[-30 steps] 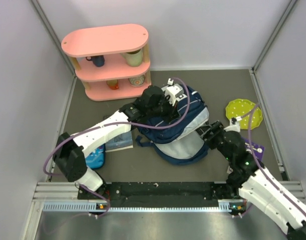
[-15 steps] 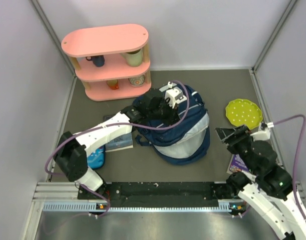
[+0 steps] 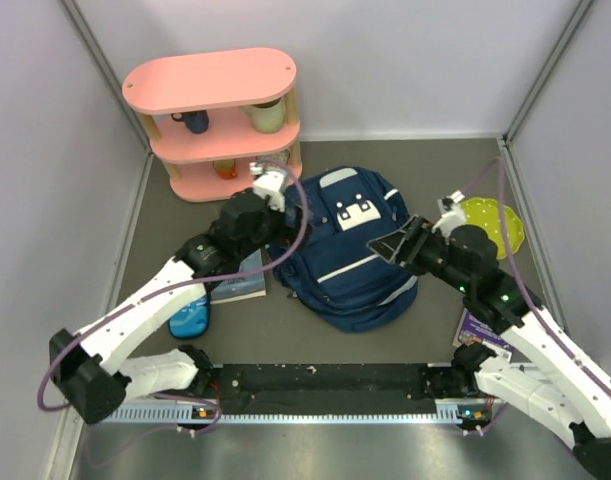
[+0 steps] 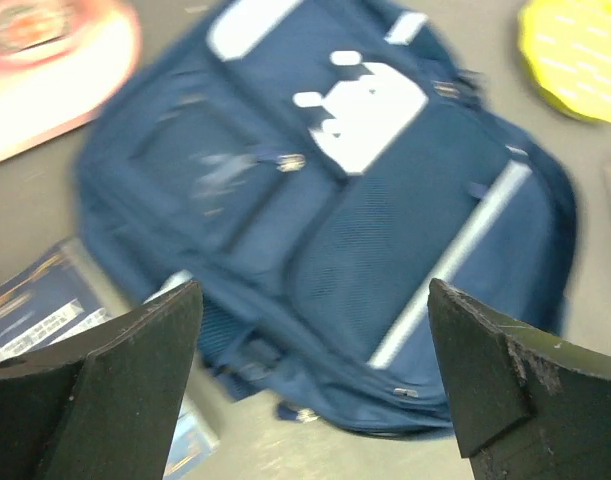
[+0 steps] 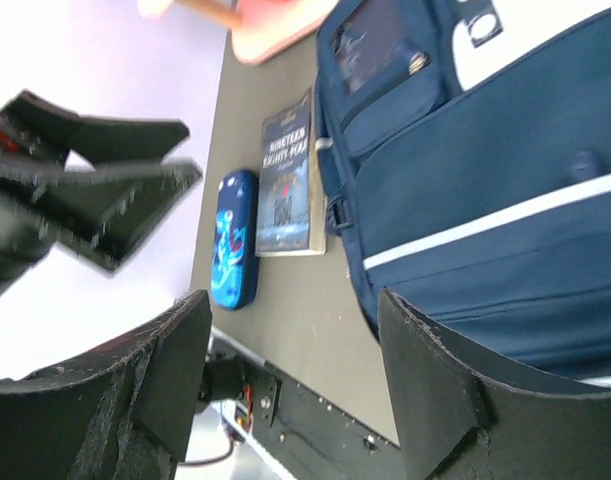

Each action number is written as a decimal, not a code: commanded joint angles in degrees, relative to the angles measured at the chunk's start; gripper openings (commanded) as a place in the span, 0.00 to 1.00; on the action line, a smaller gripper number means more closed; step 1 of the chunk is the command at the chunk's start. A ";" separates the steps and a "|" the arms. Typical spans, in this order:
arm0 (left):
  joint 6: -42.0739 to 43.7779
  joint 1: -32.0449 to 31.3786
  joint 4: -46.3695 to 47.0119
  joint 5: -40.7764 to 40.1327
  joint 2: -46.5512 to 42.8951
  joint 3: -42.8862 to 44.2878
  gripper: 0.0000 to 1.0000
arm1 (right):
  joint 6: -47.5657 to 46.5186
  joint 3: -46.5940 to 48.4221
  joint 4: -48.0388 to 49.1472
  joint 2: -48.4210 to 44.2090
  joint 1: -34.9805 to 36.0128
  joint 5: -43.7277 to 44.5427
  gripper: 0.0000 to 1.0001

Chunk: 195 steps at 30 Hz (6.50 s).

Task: Pack the student bag
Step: Pick up the book from the center of the board.

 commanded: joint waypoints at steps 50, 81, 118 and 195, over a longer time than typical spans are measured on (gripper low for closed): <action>-9.93 40.11 0.47 6.95 28.89 -3.91 0.89 | 1.32 41.88 21.36 83.23 21.57 -7.89 0.52; -13.10 40.02 2.68 14.61 23.35 -7.34 0.56 | 4.57 44.34 26.72 84.03 19.73 -12.99 0.00; -21.27 40.02 3.01 27.09 -14.36 -26.75 0.99 | 9.58 3.92 55.63 49.13 12.43 -19.23 0.00; -42.88 19.19 46.70 26.11 -1.09 -8.38 0.00 | 36.92 -14.20 88.86 44.47 10.50 -5.17 0.85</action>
